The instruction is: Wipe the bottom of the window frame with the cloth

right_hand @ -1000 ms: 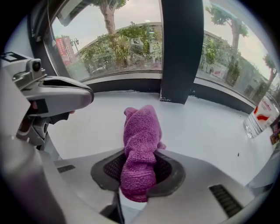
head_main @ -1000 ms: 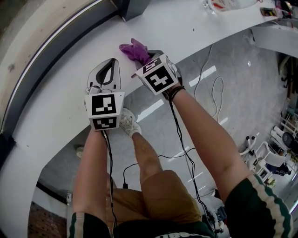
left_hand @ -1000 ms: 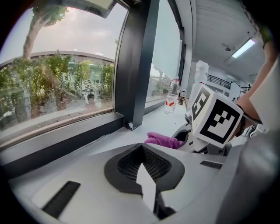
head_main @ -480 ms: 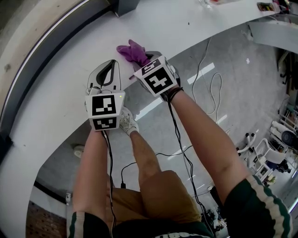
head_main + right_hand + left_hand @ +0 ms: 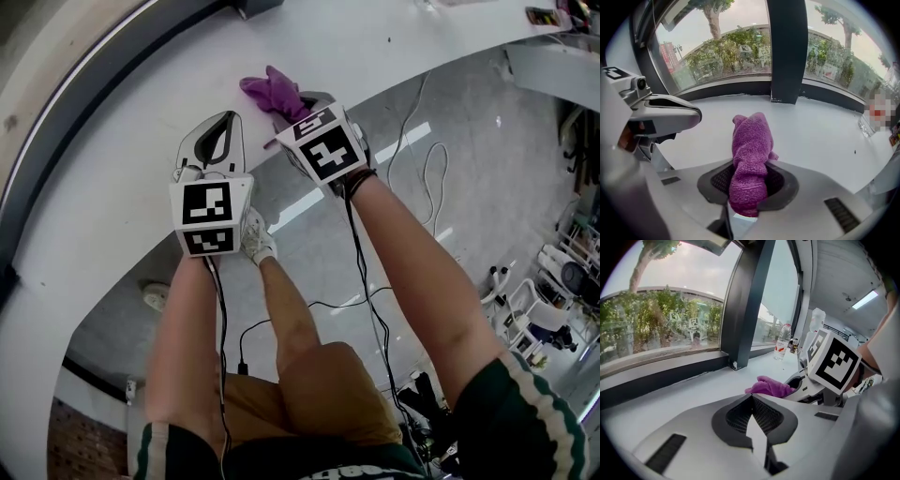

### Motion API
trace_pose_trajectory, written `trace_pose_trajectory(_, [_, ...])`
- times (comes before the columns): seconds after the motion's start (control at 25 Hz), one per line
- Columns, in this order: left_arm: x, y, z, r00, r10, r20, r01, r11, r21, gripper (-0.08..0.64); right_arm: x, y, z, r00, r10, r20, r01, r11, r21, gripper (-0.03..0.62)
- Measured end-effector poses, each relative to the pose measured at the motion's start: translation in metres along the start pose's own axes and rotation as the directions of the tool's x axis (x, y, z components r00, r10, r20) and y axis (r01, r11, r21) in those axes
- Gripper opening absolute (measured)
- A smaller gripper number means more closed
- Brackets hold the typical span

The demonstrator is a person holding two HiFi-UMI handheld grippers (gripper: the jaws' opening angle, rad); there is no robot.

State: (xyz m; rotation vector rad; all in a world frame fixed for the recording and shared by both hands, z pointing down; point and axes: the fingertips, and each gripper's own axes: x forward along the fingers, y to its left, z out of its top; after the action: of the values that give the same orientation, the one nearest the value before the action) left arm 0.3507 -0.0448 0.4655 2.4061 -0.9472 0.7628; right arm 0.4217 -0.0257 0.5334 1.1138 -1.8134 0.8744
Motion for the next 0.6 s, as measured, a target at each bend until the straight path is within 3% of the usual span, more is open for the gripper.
trace_pose_trajectory(0.36, [-0.023, 0.022, -0.001, 1.0, 0.015, 0.021, -0.016, 0.999, 0.049, 0.009, 0.001, 0.004, 0.005, 0.996, -0.091, -0.022, 0.092, 0.996, 0.014, 0.118])
trace_pose_trajectory(0.6, [-0.045, 0.04, -0.005, 0.999, 0.024, 0.041, -0.024, 1.0, 0.001, 0.009, 0.009, 0.032, 0.008, 0.994, -0.098, -0.044, 0.097, 0.995, -0.021, 0.118])
